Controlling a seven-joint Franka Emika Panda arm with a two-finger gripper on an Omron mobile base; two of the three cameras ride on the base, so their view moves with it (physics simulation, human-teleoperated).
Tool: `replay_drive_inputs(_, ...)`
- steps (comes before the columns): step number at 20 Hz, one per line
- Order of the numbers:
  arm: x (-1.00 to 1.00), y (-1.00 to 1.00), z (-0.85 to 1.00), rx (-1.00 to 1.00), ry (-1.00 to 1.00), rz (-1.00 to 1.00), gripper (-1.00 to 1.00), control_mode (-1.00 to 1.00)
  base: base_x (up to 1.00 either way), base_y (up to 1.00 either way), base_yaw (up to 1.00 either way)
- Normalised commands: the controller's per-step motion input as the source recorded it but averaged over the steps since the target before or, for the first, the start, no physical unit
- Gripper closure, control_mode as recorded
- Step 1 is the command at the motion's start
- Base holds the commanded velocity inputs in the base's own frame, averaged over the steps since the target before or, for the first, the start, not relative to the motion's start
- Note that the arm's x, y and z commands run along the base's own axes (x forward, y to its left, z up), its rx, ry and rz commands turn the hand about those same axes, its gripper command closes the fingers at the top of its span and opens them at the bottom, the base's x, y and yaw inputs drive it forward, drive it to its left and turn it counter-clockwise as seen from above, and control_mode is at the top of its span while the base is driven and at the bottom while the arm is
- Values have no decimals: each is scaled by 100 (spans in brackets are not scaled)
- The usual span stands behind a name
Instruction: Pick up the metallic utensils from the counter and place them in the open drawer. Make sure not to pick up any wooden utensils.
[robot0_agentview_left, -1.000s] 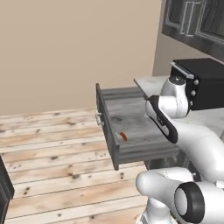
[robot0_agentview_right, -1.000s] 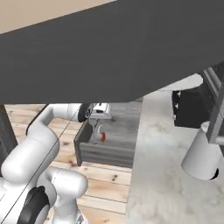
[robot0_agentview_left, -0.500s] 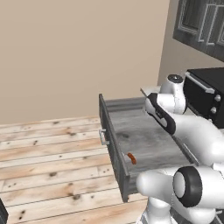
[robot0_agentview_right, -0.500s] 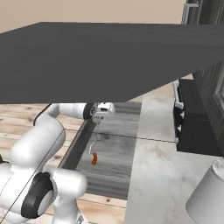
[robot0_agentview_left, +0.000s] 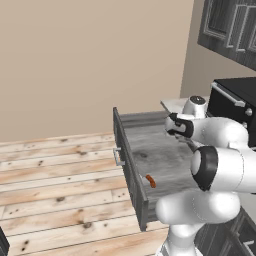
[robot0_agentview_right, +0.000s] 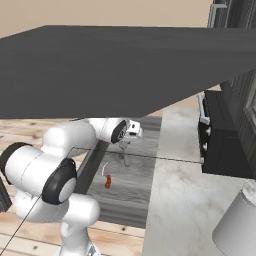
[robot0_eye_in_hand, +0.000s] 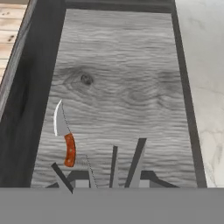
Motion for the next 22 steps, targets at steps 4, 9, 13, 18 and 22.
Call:
replay_drive_inputs(4, 0, -16, -74, 8, 0, 0, 100, -100, 0, 0, 0)
replay_drive_inputs(9, 29, 0, -34, 0, 0, 1, 100, -100, 0, 0, 0)
replay_drive_inputs(13, 63, 0, -30, 0, 0, 0, 100, -100, 0, 0, 0)
replay_drive_inputs(18, 39, 0, -45, 0, 0, 0, 100, -100, 0, 0, 0)
replay_drive_inputs(22, 28, 0, -46, 0, -1, 0, 100, -100, 0, 0, 0)
